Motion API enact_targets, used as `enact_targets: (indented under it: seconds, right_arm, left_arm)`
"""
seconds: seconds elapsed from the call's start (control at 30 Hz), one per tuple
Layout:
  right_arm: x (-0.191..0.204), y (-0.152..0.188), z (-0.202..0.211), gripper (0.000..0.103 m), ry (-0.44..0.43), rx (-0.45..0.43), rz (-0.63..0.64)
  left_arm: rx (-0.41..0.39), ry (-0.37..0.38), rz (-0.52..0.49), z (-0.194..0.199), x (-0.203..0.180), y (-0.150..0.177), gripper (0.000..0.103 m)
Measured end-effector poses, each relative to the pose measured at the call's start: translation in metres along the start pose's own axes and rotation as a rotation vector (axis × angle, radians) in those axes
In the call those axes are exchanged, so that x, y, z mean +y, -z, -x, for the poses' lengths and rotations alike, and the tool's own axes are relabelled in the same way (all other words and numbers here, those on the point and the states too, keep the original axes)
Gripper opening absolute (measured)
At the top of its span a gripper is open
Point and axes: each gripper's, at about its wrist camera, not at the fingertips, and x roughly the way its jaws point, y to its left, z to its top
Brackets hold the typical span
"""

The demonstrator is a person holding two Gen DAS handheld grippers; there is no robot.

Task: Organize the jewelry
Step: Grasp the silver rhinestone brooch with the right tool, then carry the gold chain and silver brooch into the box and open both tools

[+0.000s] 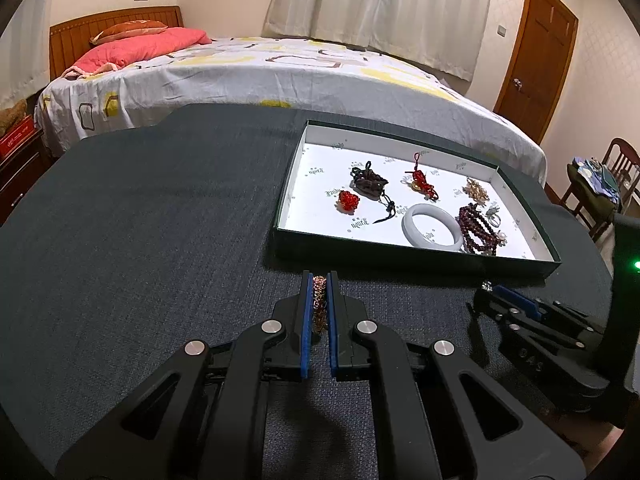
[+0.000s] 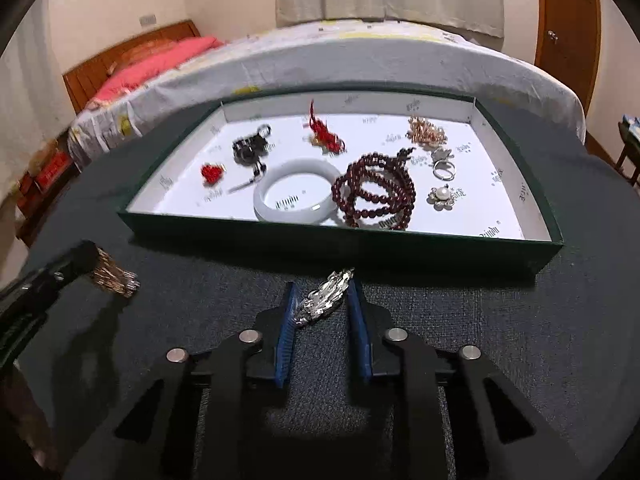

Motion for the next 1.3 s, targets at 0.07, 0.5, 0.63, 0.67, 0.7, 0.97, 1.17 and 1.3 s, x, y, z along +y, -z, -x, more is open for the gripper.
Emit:
enact_targets:
  seconds: [0.07, 0.5, 0.63, 0.67, 0.7, 0.97, 1.17, 1.3]
  right_arm:
    - [-0.001, 0.001, 0.003, 0.024, -0.002, -0.009, 0.004]
    - [-0.011, 0.006, 0.015, 0.022, -0.008, -0.033, -0.01]
    - [-0.015, 0.007, 0.022, 0.022, -0.008, -0.049, -0.014]
    - [-0.016, 0.007, 0.025, 0.022, -0.01, -0.058, -0.014]
    - [-0.016, 0.006, 0.028, 0.022, -0.009, -0.065, -0.011]
    - [-0.019, -0.005, 0.058, 0.022, -0.015, -0.14, -0.004]
    - [-0.021, -0.016, 0.076, 0.022, -0.023, -0.19, -0.003]
    - [-0.024, -0.023, 0.087, 0.022, -0.028, -0.218, -0.004]
  left_arm:
    - [0.0, 0.001, -0.001, 0.0, -0.001, 0.0, 0.007]
    - [0.002, 0.004, 0.001, -0.001, -0.002, 0.003, 0.007]
    - [-0.003, 0.007, -0.002, 0.001, -0.004, 0.002, 0.007]
    - [-0.004, 0.009, -0.003, 0.002, -0.004, 0.002, 0.007]
    - [-0.006, 0.01, -0.004, 0.002, -0.005, 0.001, 0.007]
    - [-0.033, 0.034, -0.007, 0.012, -0.012, -0.005, 0.007]
    - [-0.068, 0.06, 0.001, 0.027, -0.018, -0.016, 0.007]
    - [-0.099, 0.079, -0.008, 0.037, -0.025, -0.028, 0.007]
